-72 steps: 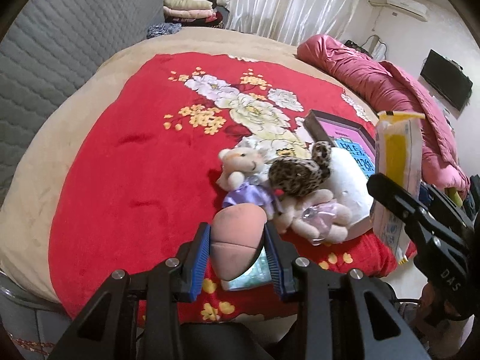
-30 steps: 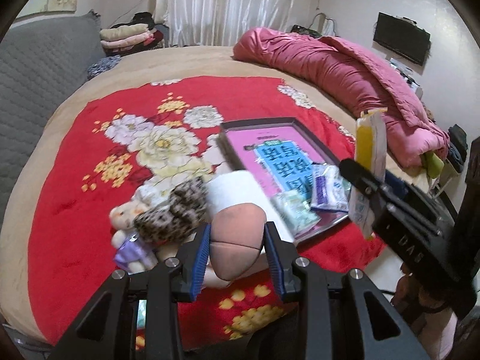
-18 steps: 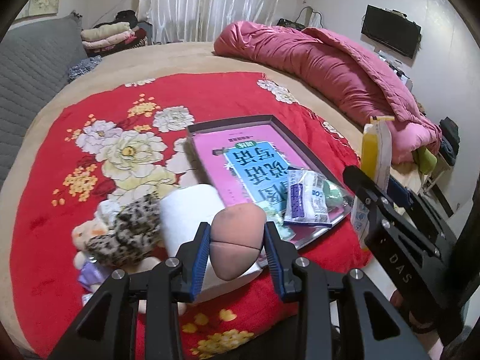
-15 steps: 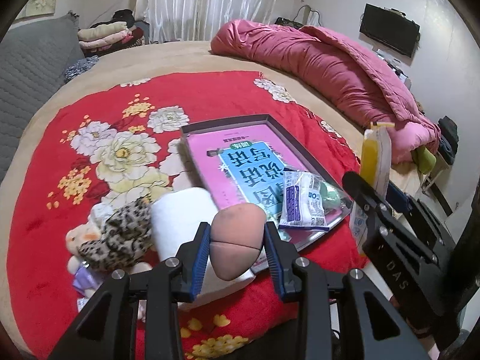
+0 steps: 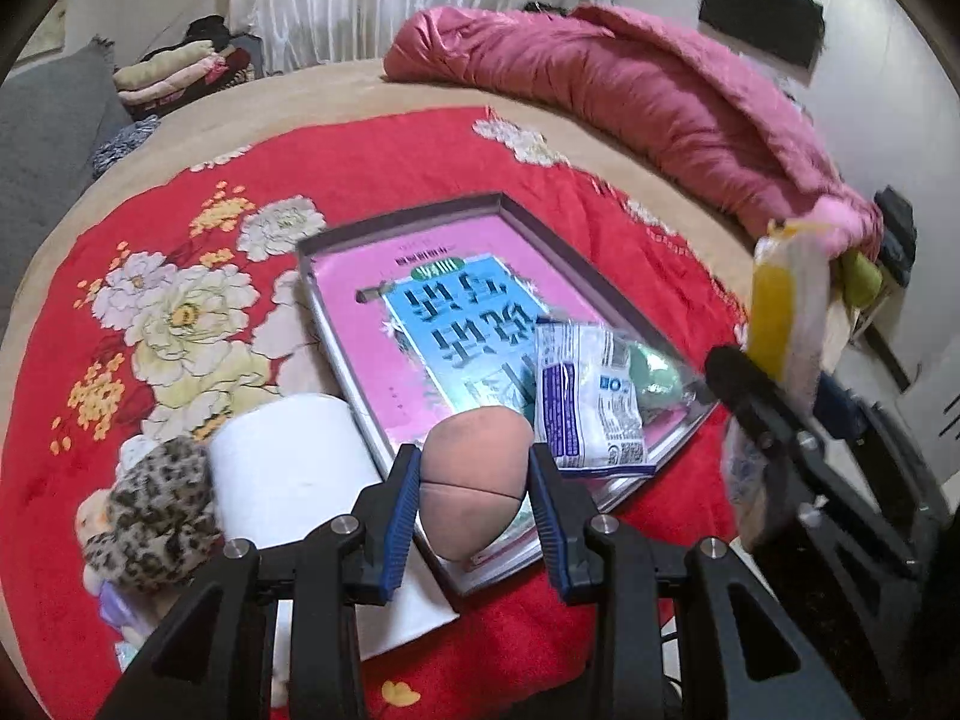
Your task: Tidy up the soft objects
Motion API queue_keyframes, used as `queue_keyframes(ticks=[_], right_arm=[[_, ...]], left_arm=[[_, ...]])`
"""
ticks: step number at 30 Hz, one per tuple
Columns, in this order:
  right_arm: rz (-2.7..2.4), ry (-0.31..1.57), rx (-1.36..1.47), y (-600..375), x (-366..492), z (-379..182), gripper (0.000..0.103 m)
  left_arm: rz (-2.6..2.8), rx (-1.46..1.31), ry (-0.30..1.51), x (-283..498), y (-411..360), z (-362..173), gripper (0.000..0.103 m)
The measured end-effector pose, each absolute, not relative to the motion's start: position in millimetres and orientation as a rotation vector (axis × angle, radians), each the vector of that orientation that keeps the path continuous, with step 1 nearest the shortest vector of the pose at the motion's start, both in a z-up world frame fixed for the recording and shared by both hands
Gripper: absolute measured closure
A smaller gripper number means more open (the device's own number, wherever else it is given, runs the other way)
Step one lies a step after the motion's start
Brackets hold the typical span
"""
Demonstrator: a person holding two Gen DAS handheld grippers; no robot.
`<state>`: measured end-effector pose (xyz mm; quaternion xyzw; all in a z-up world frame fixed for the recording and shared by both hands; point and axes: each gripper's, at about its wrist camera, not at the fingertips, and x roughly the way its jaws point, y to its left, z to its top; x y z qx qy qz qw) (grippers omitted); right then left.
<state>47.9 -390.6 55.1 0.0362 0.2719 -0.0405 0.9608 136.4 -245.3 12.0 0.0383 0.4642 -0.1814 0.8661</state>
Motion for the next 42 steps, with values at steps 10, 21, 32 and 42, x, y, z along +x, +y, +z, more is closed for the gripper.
queue_keyframes(ticks=[10,21,32,42], right_arm=[[-0.099,0.584,0.089,-402,54,45,0.055],[-0.065,0.654,0.101,-410,72,27,0.055],[0.001,0.733,0.075,-402,95,7,0.055],[0.033,0.802,0.08,-401,116,-12,0.054]], left_arm=[[-0.422,0.124,1.078,145,-264,-20,0.067],[-0.421,0.134,1.117,149,-264,-35,0.065],[-0.428,0.155,1.105,147,-264,-37,0.065],[-0.426,0.172,1.1,146,-266,-37,0.065]])
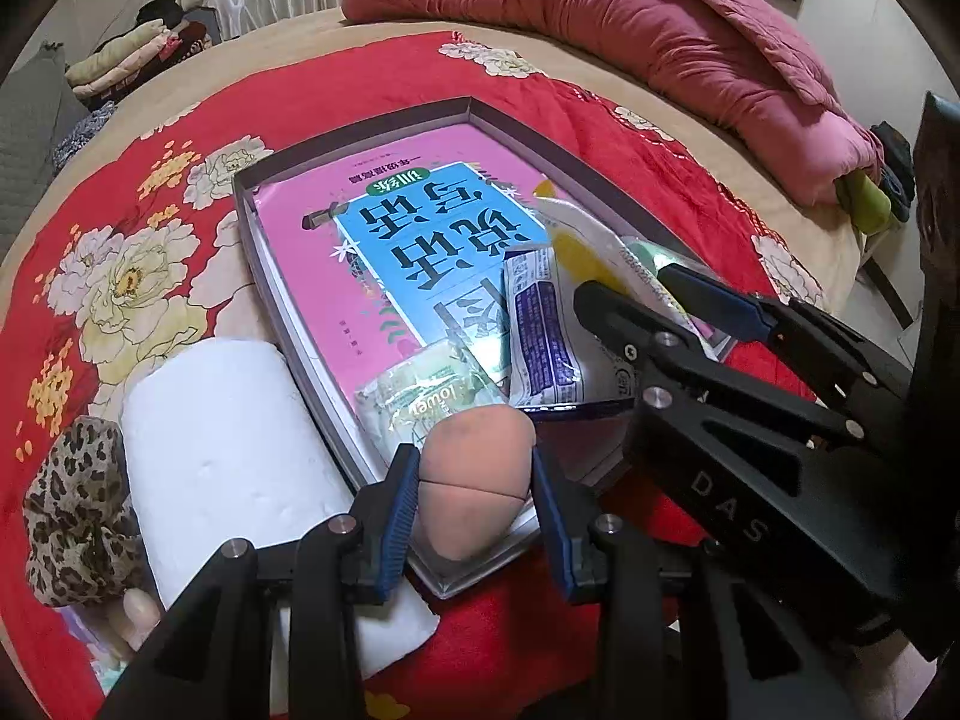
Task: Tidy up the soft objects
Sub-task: 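Lower the yellow cartoon-face wipe pack into the tray and open the right tool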
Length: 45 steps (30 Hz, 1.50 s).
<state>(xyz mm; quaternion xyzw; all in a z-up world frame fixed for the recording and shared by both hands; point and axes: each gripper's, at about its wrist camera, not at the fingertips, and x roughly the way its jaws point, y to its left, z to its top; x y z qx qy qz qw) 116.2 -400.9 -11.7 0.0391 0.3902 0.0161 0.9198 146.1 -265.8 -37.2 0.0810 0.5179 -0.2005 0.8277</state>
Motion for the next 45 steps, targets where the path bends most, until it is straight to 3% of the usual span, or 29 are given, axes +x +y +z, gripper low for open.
queue_keyframes(ticks=[15,19,29,37,45], right_arm=[[0.023,0.821,0.121,-405,131,-24,0.049],[0.049,0.801,0.199,-414,126,-22,0.039],[0.031,0.728,0.123,-407,104,6,0.03],[-0.055,0.915,-0.033,-416,94,2,0.03],[-0.126,0.951,-0.116,-414,101,-28,0.029]], left_arm=[[-0.426,0.166,1.099,146,-265,-37,0.065],[-0.426,0.166,1.099,146,-264,-37,0.065],[-0.425,0.164,1.096,145,-263,-36,0.065],[-0.42,0.162,1.092,145,-263,-37,0.065],[-0.418,0.162,1.092,145,-262,-37,0.065]])
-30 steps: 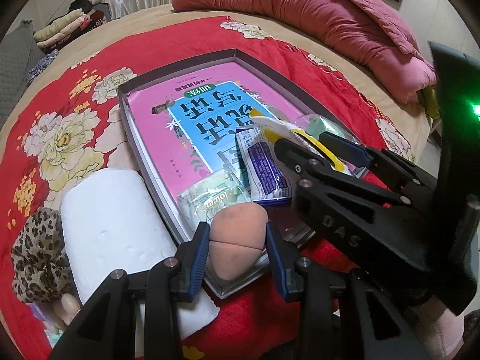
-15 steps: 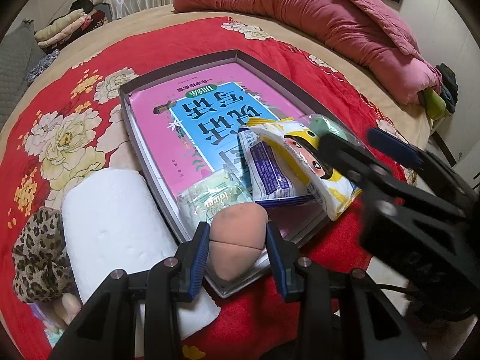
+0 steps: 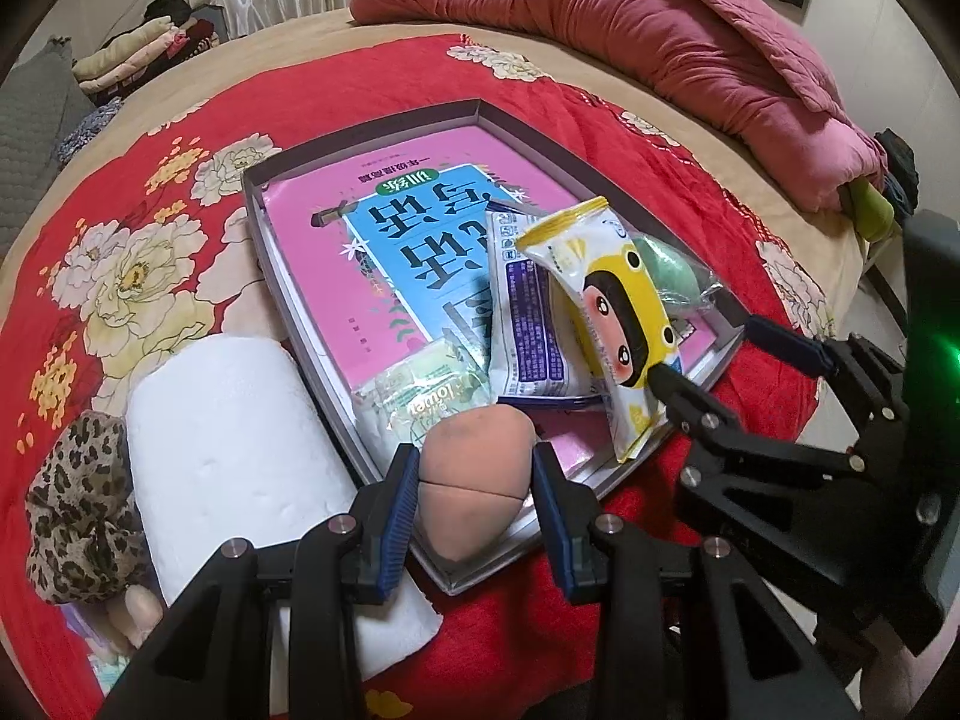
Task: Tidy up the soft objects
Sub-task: 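Lower the yellow cartoon-face wipe pack into the tray and open the right tool, then lower the pink puff into the tray with the left tool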
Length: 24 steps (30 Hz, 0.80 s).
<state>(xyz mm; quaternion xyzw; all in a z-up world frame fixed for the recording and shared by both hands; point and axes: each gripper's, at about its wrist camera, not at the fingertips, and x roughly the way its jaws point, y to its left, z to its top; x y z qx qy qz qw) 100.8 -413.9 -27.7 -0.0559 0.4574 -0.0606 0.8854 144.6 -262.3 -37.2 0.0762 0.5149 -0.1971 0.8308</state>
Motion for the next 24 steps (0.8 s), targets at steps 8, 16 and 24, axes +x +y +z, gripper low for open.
queue_keyframes(ticks=[8,16,24], right_arm=[[-0.164,0.9,-0.09,-420,104,-29,0.028],[-0.22,0.8,0.019,-434,88,-6,0.028],[-0.218,0.799,0.045,-431,87,-1,0.028]], left_arm=[[-0.419,0.166,1.092,145,-263,-37,0.064],[-0.432,0.173,1.08,143,-264,-37,0.064],[-0.445,0.137,1.073,145,-259,-34,0.064]])
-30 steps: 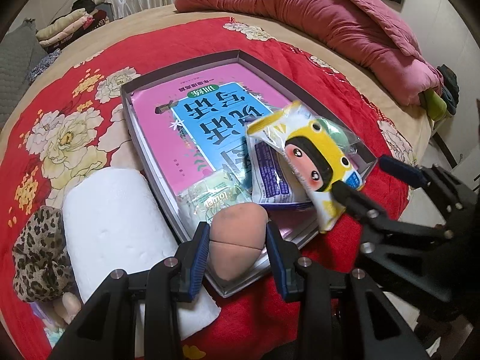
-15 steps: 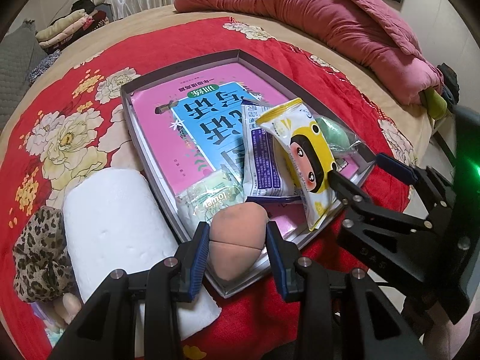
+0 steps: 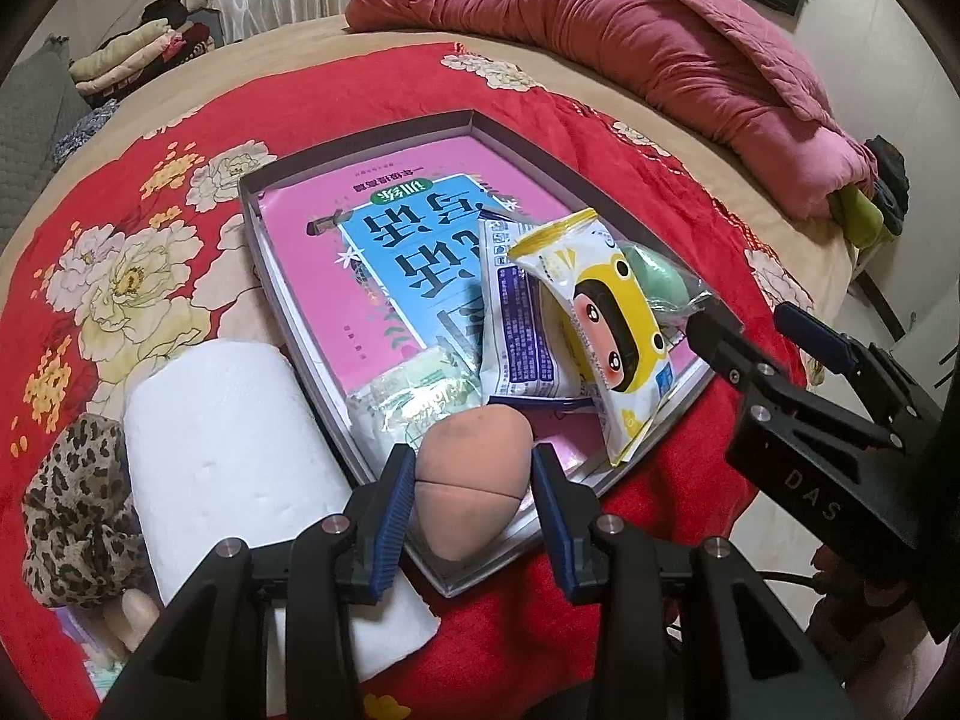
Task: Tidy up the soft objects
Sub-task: 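Lower the pink puff into the tray with the left tool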
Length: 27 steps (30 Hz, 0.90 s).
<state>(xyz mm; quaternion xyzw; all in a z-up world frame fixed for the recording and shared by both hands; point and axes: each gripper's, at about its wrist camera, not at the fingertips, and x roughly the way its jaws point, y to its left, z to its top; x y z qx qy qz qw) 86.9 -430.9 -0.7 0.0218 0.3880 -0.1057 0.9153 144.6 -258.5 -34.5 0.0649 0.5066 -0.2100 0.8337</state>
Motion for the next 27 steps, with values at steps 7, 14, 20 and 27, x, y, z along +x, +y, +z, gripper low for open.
queue_keyframes(ticks=[7,14,20,27], right_arm=[[-0.196,0.797,0.034,-424,88,-1,0.028],[-0.189,0.805,0.035,-422,88,-4,0.028],[-0.189,0.812,0.036,-422,89,-6,0.027],[-0.192,0.812,0.051,-425,88,-7,0.027]], left_arm=[[-0.442,0.108,1.069,145,-253,-32,0.062],[-0.441,0.107,1.064,144,-251,-31,0.059],[-0.449,0.111,1.067,142,-253,-30,0.058],[-0.424,0.087,1.047,145,-245,-26,0.055]])
